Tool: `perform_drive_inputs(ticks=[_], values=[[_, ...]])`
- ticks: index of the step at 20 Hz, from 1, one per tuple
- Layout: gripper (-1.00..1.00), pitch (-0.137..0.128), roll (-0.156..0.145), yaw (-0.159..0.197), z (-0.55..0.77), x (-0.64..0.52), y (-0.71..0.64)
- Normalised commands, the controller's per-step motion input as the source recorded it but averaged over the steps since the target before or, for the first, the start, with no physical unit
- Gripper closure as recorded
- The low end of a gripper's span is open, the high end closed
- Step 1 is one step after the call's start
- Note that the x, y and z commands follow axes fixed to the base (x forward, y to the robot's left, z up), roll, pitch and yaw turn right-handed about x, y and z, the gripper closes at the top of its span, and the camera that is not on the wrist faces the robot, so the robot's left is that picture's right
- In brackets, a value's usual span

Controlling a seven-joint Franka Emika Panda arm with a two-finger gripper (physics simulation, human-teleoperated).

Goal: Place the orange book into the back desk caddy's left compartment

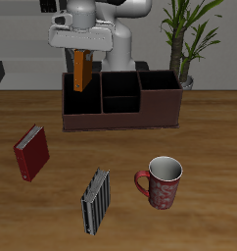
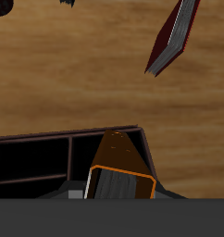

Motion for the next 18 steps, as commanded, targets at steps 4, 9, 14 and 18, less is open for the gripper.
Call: perform_drive_inputs(ticks=[4, 9, 14, 18], values=[[1.00, 0.004, -0.001, -0.007, -0.03, -0.05, 0.03], [1.00, 0.018, 0.007, 0.009, -0.11, -0.03, 0.04], [1.00, 0.015, -0.013, -0.018, -0.06, 0.02, -0.04], [1.00, 0.028, -0.007, -0.010, -0.16, 0.05, -0.05]])
